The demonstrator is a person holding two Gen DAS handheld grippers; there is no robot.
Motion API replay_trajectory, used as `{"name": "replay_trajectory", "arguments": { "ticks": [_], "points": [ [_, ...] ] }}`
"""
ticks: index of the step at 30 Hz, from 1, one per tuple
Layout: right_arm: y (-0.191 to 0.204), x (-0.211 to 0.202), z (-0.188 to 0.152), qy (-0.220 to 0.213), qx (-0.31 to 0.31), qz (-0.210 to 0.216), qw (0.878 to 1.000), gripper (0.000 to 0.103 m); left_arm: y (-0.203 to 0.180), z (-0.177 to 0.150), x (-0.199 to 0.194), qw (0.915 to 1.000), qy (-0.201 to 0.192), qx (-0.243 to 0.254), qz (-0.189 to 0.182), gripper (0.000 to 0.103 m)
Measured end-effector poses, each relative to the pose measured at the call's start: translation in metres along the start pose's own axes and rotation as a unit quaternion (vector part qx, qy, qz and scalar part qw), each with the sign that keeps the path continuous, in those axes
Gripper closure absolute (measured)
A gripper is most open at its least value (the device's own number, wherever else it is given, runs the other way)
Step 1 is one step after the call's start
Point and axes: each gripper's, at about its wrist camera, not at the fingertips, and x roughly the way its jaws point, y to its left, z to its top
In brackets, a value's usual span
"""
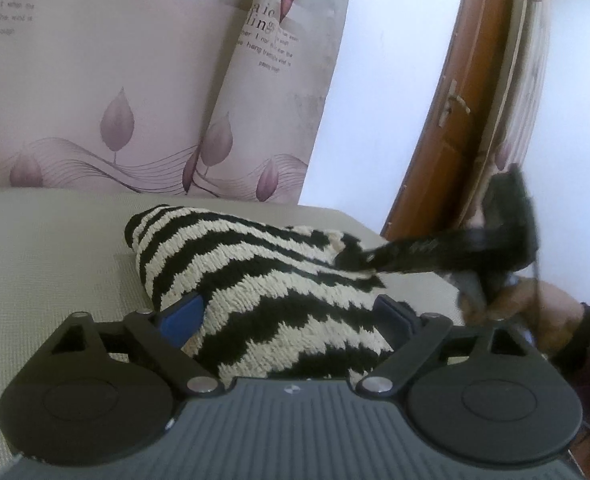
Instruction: Fold small clothes
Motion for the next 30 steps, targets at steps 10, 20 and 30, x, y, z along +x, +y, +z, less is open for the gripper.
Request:
{"name": "replay_trajectory", "arguments": {
  "ticks": [10, 20, 30],
  "points": [
    [0.011, -0.063, -0.045, 0.008, -0.015, 0.094, 0.995, 0.080, -0.004, -0.005, 0.004, 0.9999, 0.006, 0.007, 0.008, 0.014],
    [0.010, -0.076, -0.071, 0.003, -0.046, 0.071, 0.996, 0.094, -0.007, -0.004, -0.001, 0.9995, 0.015, 0.014, 0.025, 0.012],
    [-0.018, -0.089, -0.085, -0.002, 0.012, 0.069, 0.998, 0.095, -0.018, 0.008, -0.012, 0.9976, -0.023, 0.040, 0.051, 0.029]
  ]
}}
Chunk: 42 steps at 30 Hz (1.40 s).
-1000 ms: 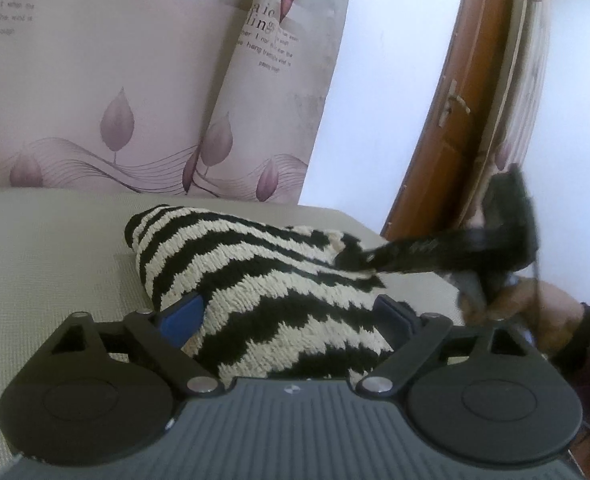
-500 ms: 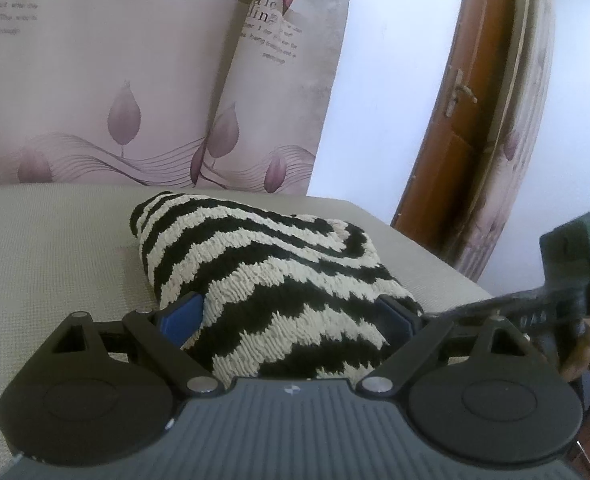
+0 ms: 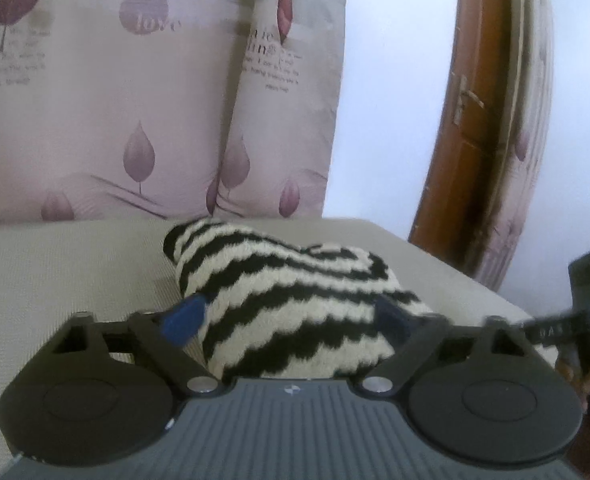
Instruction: Fold small clothes
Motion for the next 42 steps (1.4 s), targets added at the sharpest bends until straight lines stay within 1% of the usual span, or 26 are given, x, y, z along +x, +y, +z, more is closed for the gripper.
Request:
{"name": "replay_trajectory", "arguments": {
  "ticks": [2, 3, 4, 5, 9, 10, 12, 15, 17, 19, 21, 23, 24, 25, 29, 32, 34, 35, 36, 37, 39, 42],
  "points": [
    [-0.001, 0.005, 0.001, 0.003, 0.005, -0.002, 1.000, 0.095, -0.003, 0.005, 0.006, 1.0000, 0.007, 0.000, -0.004, 0.038],
    [0.000, 0.006, 0.001, 0.004, 0.003, -0.002, 1.000, 0.095, -0.007, 0.007, 0.010, 0.9999, 0.010, 0.003, -0.002, 0.049],
    [0.000, 0.005, 0.001, 0.003, 0.004, -0.005, 1.000, 0.095, -0.010, 0.007, 0.014, 0.9999, 0.013, 0.004, -0.003, 0.054],
    [0.000, 0.005, 0.000, 0.002, 0.005, -0.005, 1.000, 0.095, -0.012, 0.007, 0.017, 0.9998, 0.016, 0.002, -0.012, 0.059],
    [-0.002, 0.003, -0.004, 0.001, 0.009, -0.002, 1.000, 0.095, -0.016, 0.003, 0.022, 0.9991, -0.003, -0.015, -0.039, 0.059],
    [-0.003, 0.003, -0.005, 0.001, 0.012, -0.001, 1.000, 0.095, -0.016, 0.001, 0.024, 0.9991, 0.000, -0.017, -0.039, 0.059],
    [-0.006, 0.002, -0.006, 0.001, 0.018, 0.003, 1.000, 0.095, -0.013, -0.006, 0.036, 0.9988, 0.020, -0.027, -0.035, 0.061],
    [-0.007, 0.002, -0.005, 0.003, 0.021, 0.004, 1.000, 0.095, -0.007, -0.017, 0.044, 0.9983, 0.035, -0.029, -0.035, 0.069],
    [-0.007, 0.001, -0.003, 0.006, 0.024, 0.005, 1.000, 0.093, -0.004, -0.025, 0.049, 0.9983, 0.034, -0.022, -0.042, 0.070],
    [-0.005, -0.004, 0.004, 0.000, 0.032, 0.005, 0.999, 0.091, 0.002, -0.023, 0.052, 0.9971, 0.038, -0.040, -0.052, 0.070],
    [0.004, -0.013, 0.016, -0.030, 0.014, -0.006, 0.999, 0.090, 0.006, -0.022, 0.053, 0.9961, 0.041, -0.052, -0.057, 0.070],
    [0.013, -0.020, 0.031, -0.070, -0.007, -0.015, 0.997, 0.090, 0.004, -0.024, 0.051, 0.9968, 0.039, -0.041, -0.057, 0.070],
    [0.017, -0.019, 0.041, -0.083, -0.013, -0.014, 0.996, 0.090, 0.003, -0.025, 0.051, 0.9970, 0.038, -0.039, -0.056, 0.070],
    [0.020, -0.013, 0.051, -0.087, -0.019, -0.015, 0.996, 0.090, 0.003, -0.025, 0.050, 0.9970, 0.037, -0.039, -0.055, 0.070],
    [0.035, 0.038, 0.082, -0.068, -0.077, -0.024, 0.994, 0.090, 0.004, -0.024, 0.051, 0.9965, 0.039, -0.047, -0.056, 0.070],
    [0.035, 0.078, 0.095, -0.060, -0.106, -0.039, 0.992, 0.090, 0.004, -0.024, 0.051, 0.9966, 0.039, -0.047, -0.056, 0.070],
    [0.031, 0.102, 0.097, -0.034, -0.128, -0.071, 0.989, 0.091, 0.005, -0.024, 0.050, 0.9965, 0.039, -0.048, -0.057, 0.069],
    [0.028, 0.116, 0.096, -0.006, -0.142, -0.097, 0.985, 0.091, 0.006, -0.024, 0.050, 0.9963, 0.039, -0.049, -0.059, 0.069],
    [0.022, 0.126, 0.092, 0.011, -0.155, -0.112, 0.982, 0.092, 0.006, -0.024, 0.050, 0.9960, 0.040, -0.051, -0.061, 0.069],
    [0.017, 0.126, 0.090, 0.005, -0.152, -0.105, 0.983, 0.092, 0.007, -0.024, 0.050, 0.9958, 0.039, -0.054, -0.062, 0.069],
    [0.008, 0.123, 0.091, 0.006, -0.125, -0.092, 0.988, 0.092, 0.008, -0.024, 0.051, 0.9954, 0.039, -0.059, -0.064, 0.069],
    [0.008, 0.117, 0.095, 0.007, -0.111, -0.085, 0.990, 0.091, 0.009, -0.024, 0.051, 0.9954, 0.039, -0.060, -0.063, 0.069]
  ]
}}
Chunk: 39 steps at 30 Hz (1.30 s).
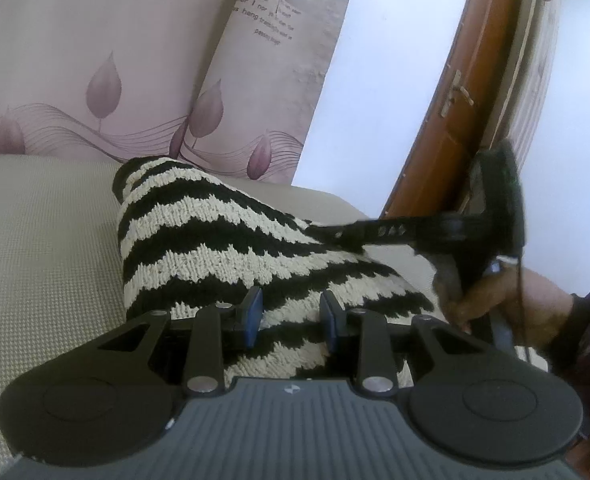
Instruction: Fold small clothes
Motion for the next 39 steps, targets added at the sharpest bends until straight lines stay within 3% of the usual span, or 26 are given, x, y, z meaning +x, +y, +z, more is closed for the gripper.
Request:
{"name": "replay_trajectory", "arguments": {
  "ticks": [3, 5, 12, 15, 18, 26, 29, 34, 39],
  "points": [
    [0.018, -0.016, 0.012, -0.028, -0.023, -0.001, 0.999, 0.089, 0.001, 0.001, 0.000, 1.0000, 0.000, -0.009, -0.001, 0.069],
    [0.034, -0.018, 0.023, -0.028, -0.038, 0.032, 0.998, 0.089, 0.002, 0.000, 0.000, 0.9999, -0.001, -0.013, -0.003, 0.069],
    [0.088, 0.040, 0.042, 0.039, -0.110, 0.095, 0.989, 0.089, 0.001, 0.000, -0.001, 0.9999, -0.001, -0.015, -0.001, 0.069],
    [0.089, 0.072, 0.033, 0.084, -0.136, 0.076, 0.984, 0.090, 0.003, 0.000, -0.001, 0.9999, -0.001, -0.016, -0.003, 0.069],
    [0.081, 0.076, 0.041, 0.097, -0.104, 0.086, 0.986, 0.090, 0.002, 0.001, 0.000, 0.9998, 0.001, -0.018, -0.003, 0.068],
    [0.060, -0.001, 0.016, 0.006, -0.077, 0.075, 0.994, 0.088, -0.001, 0.005, 0.001, 0.9998, 0.007, -0.015, 0.005, 0.068],
    [0.048, -0.021, -0.012, 0.003, -0.091, 0.033, 0.995, 0.089, -0.002, 0.004, 0.001, 0.9998, 0.008, -0.015, 0.008, 0.068],
    [0.034, -0.038, -0.051, -0.025, -0.092, 0.014, 0.995, 0.089, -0.011, 0.004, 0.003, 0.9997, 0.012, 0.004, 0.021, 0.068],
    [0.041, -0.044, -0.054, -0.048, -0.084, 0.000, 0.995, 0.089, -0.020, 0.005, 0.004, 0.9987, 0.014, 0.024, 0.042, 0.068]
  ]
}}
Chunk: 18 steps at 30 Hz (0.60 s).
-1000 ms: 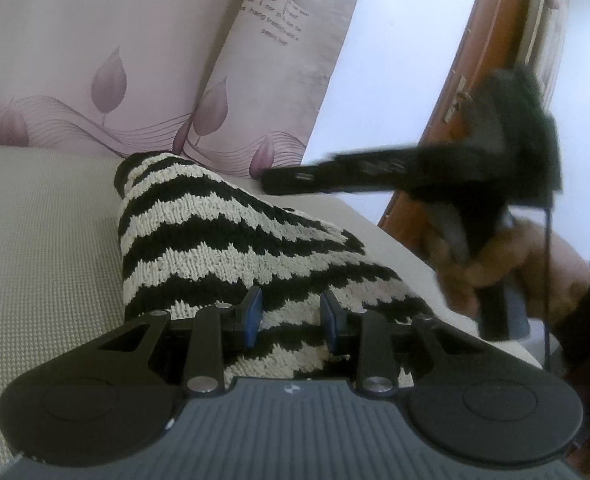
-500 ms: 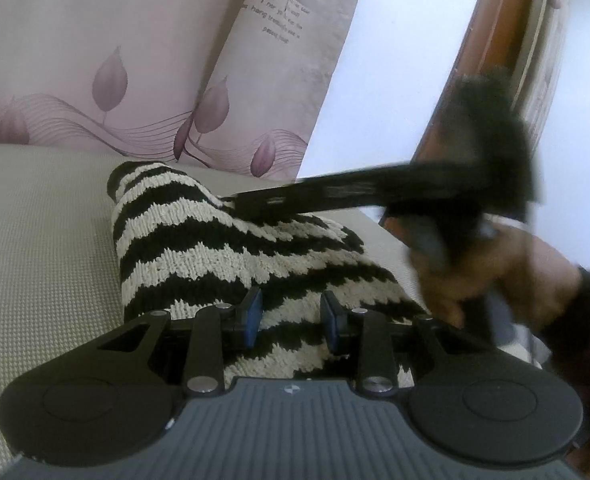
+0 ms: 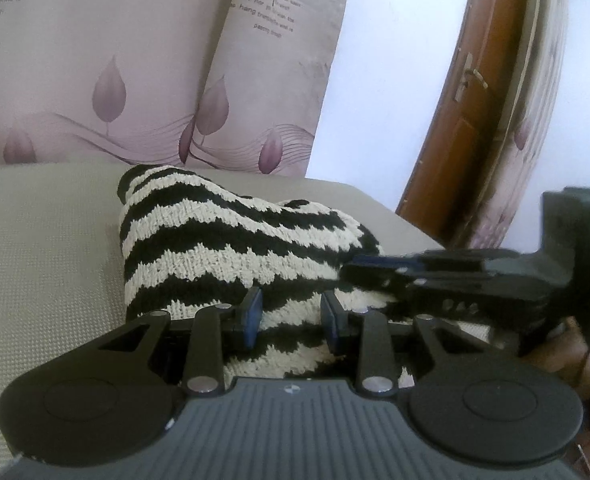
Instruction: Fold small clothes
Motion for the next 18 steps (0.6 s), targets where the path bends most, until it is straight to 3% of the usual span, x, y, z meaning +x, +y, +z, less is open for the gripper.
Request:
{"name": "replay_trajectory", "arguments": {
  "ticks": [4, 9, 18],
  "points": [
    [0.015, -0.024, -0.004, -0.029, -0.013, -0.010, 0.999, 0.088, -0.001, 0.000, 0.000, 1.0000, 0.002, 0.000, 0.005, 0.068],
    [0.026, -0.040, -0.030, -0.011, -0.051, -0.038, 0.998, 0.088, -0.005, -0.001, 0.002, 0.9999, 0.001, 0.009, 0.014, 0.068],
    [0.018, -0.038, -0.047, -0.012, -0.035, -0.053, 0.998, 0.088, -0.008, 0.000, 0.004, 0.9992, 0.005, 0.027, 0.028, 0.067]
  ]
}}
